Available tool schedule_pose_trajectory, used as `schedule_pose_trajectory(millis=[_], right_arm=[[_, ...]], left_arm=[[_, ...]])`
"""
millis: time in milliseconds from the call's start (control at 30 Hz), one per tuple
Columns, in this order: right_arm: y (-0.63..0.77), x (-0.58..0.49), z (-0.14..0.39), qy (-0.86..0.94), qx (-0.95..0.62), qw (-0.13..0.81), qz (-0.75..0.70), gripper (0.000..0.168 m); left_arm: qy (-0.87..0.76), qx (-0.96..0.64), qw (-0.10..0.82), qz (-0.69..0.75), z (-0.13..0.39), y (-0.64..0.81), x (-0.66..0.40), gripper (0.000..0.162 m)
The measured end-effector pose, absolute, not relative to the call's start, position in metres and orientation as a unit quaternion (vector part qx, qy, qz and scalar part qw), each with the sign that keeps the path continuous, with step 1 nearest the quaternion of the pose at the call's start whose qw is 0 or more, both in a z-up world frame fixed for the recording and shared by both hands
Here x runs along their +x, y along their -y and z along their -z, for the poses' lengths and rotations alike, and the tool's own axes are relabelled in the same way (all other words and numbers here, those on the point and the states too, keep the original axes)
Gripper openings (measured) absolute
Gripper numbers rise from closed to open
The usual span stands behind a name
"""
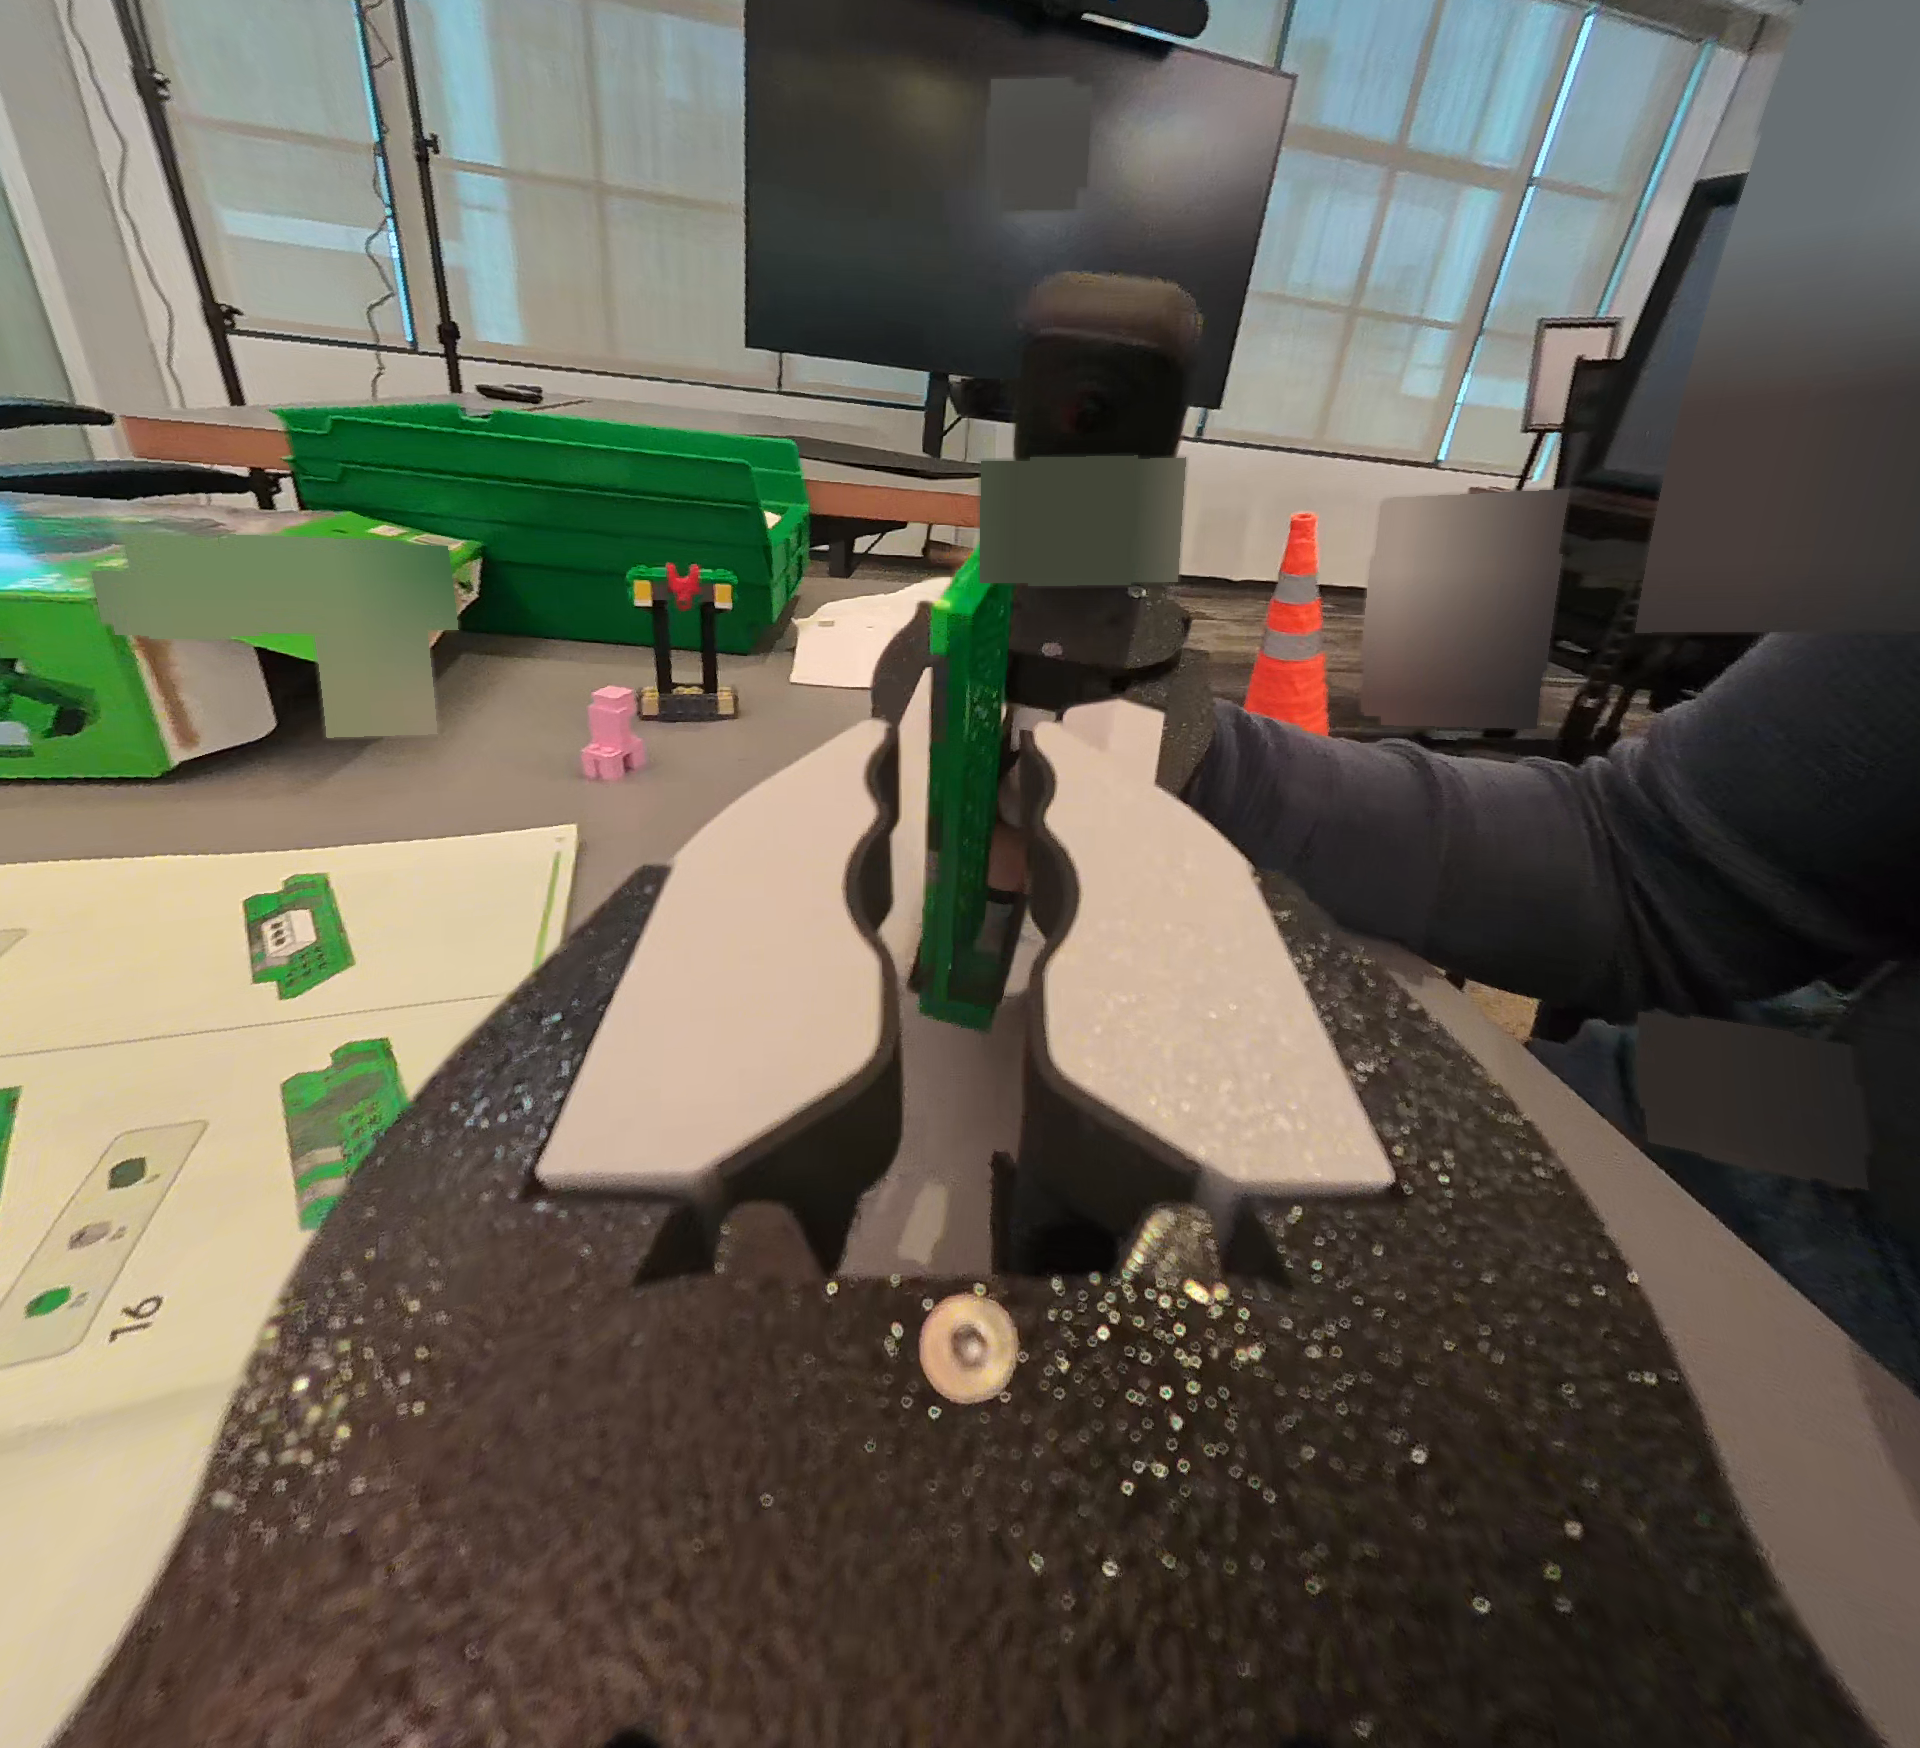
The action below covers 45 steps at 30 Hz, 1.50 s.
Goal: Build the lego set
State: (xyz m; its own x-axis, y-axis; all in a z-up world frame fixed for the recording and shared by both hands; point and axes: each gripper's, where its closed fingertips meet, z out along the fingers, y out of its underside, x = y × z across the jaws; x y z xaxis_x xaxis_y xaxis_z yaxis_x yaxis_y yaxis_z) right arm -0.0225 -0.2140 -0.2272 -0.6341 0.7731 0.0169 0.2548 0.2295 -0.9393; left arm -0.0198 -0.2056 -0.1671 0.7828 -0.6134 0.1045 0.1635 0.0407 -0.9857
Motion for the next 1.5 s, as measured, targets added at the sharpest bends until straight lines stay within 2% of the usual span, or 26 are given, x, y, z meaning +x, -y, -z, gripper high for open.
schedule_pose_trajectory(millis=[67,200,400,967,1167,1500], right_arm=[[0.217,-0.022,0.231,0.752,-0.344,0.245,-0.506,0.017],[0.224,-0.021,0.237,0.763,-0.339,0.227,-0.501,0.016],[0.228,-0.022,0.238,0.758,-0.337,0.218,-0.514,0.017],[0.236,-0.024,0.231,0.746,-0.334,0.232,-0.528,0.027],[0.24,-0.023,0.23,0.74,-0.335,0.211,-0.543,0.018],[0.239,-0.02,0.23,0.734,-0.336,0.187,-0.56,0.018]], left_arm=[[-0.184,-0.635,0.694,0.286,0.168,0.207,-0.019,0.021],[-0.201,-0.64,0.678,0.3,0.173,0.209,-0.014,0.009],[-0.197,-0.639,0.676,0.308,0.174,0.209,-0.014,0.006],[-0.171,-0.63,0.685,0.324,0.171,0.206,-0.016,0.006],[-0.171,-0.623,0.689,0.329,0.169,0.207,-0.016,0.006],[-0.169,-0.62,0.692,0.329,0.167,0.206,-0.014,0.006]])
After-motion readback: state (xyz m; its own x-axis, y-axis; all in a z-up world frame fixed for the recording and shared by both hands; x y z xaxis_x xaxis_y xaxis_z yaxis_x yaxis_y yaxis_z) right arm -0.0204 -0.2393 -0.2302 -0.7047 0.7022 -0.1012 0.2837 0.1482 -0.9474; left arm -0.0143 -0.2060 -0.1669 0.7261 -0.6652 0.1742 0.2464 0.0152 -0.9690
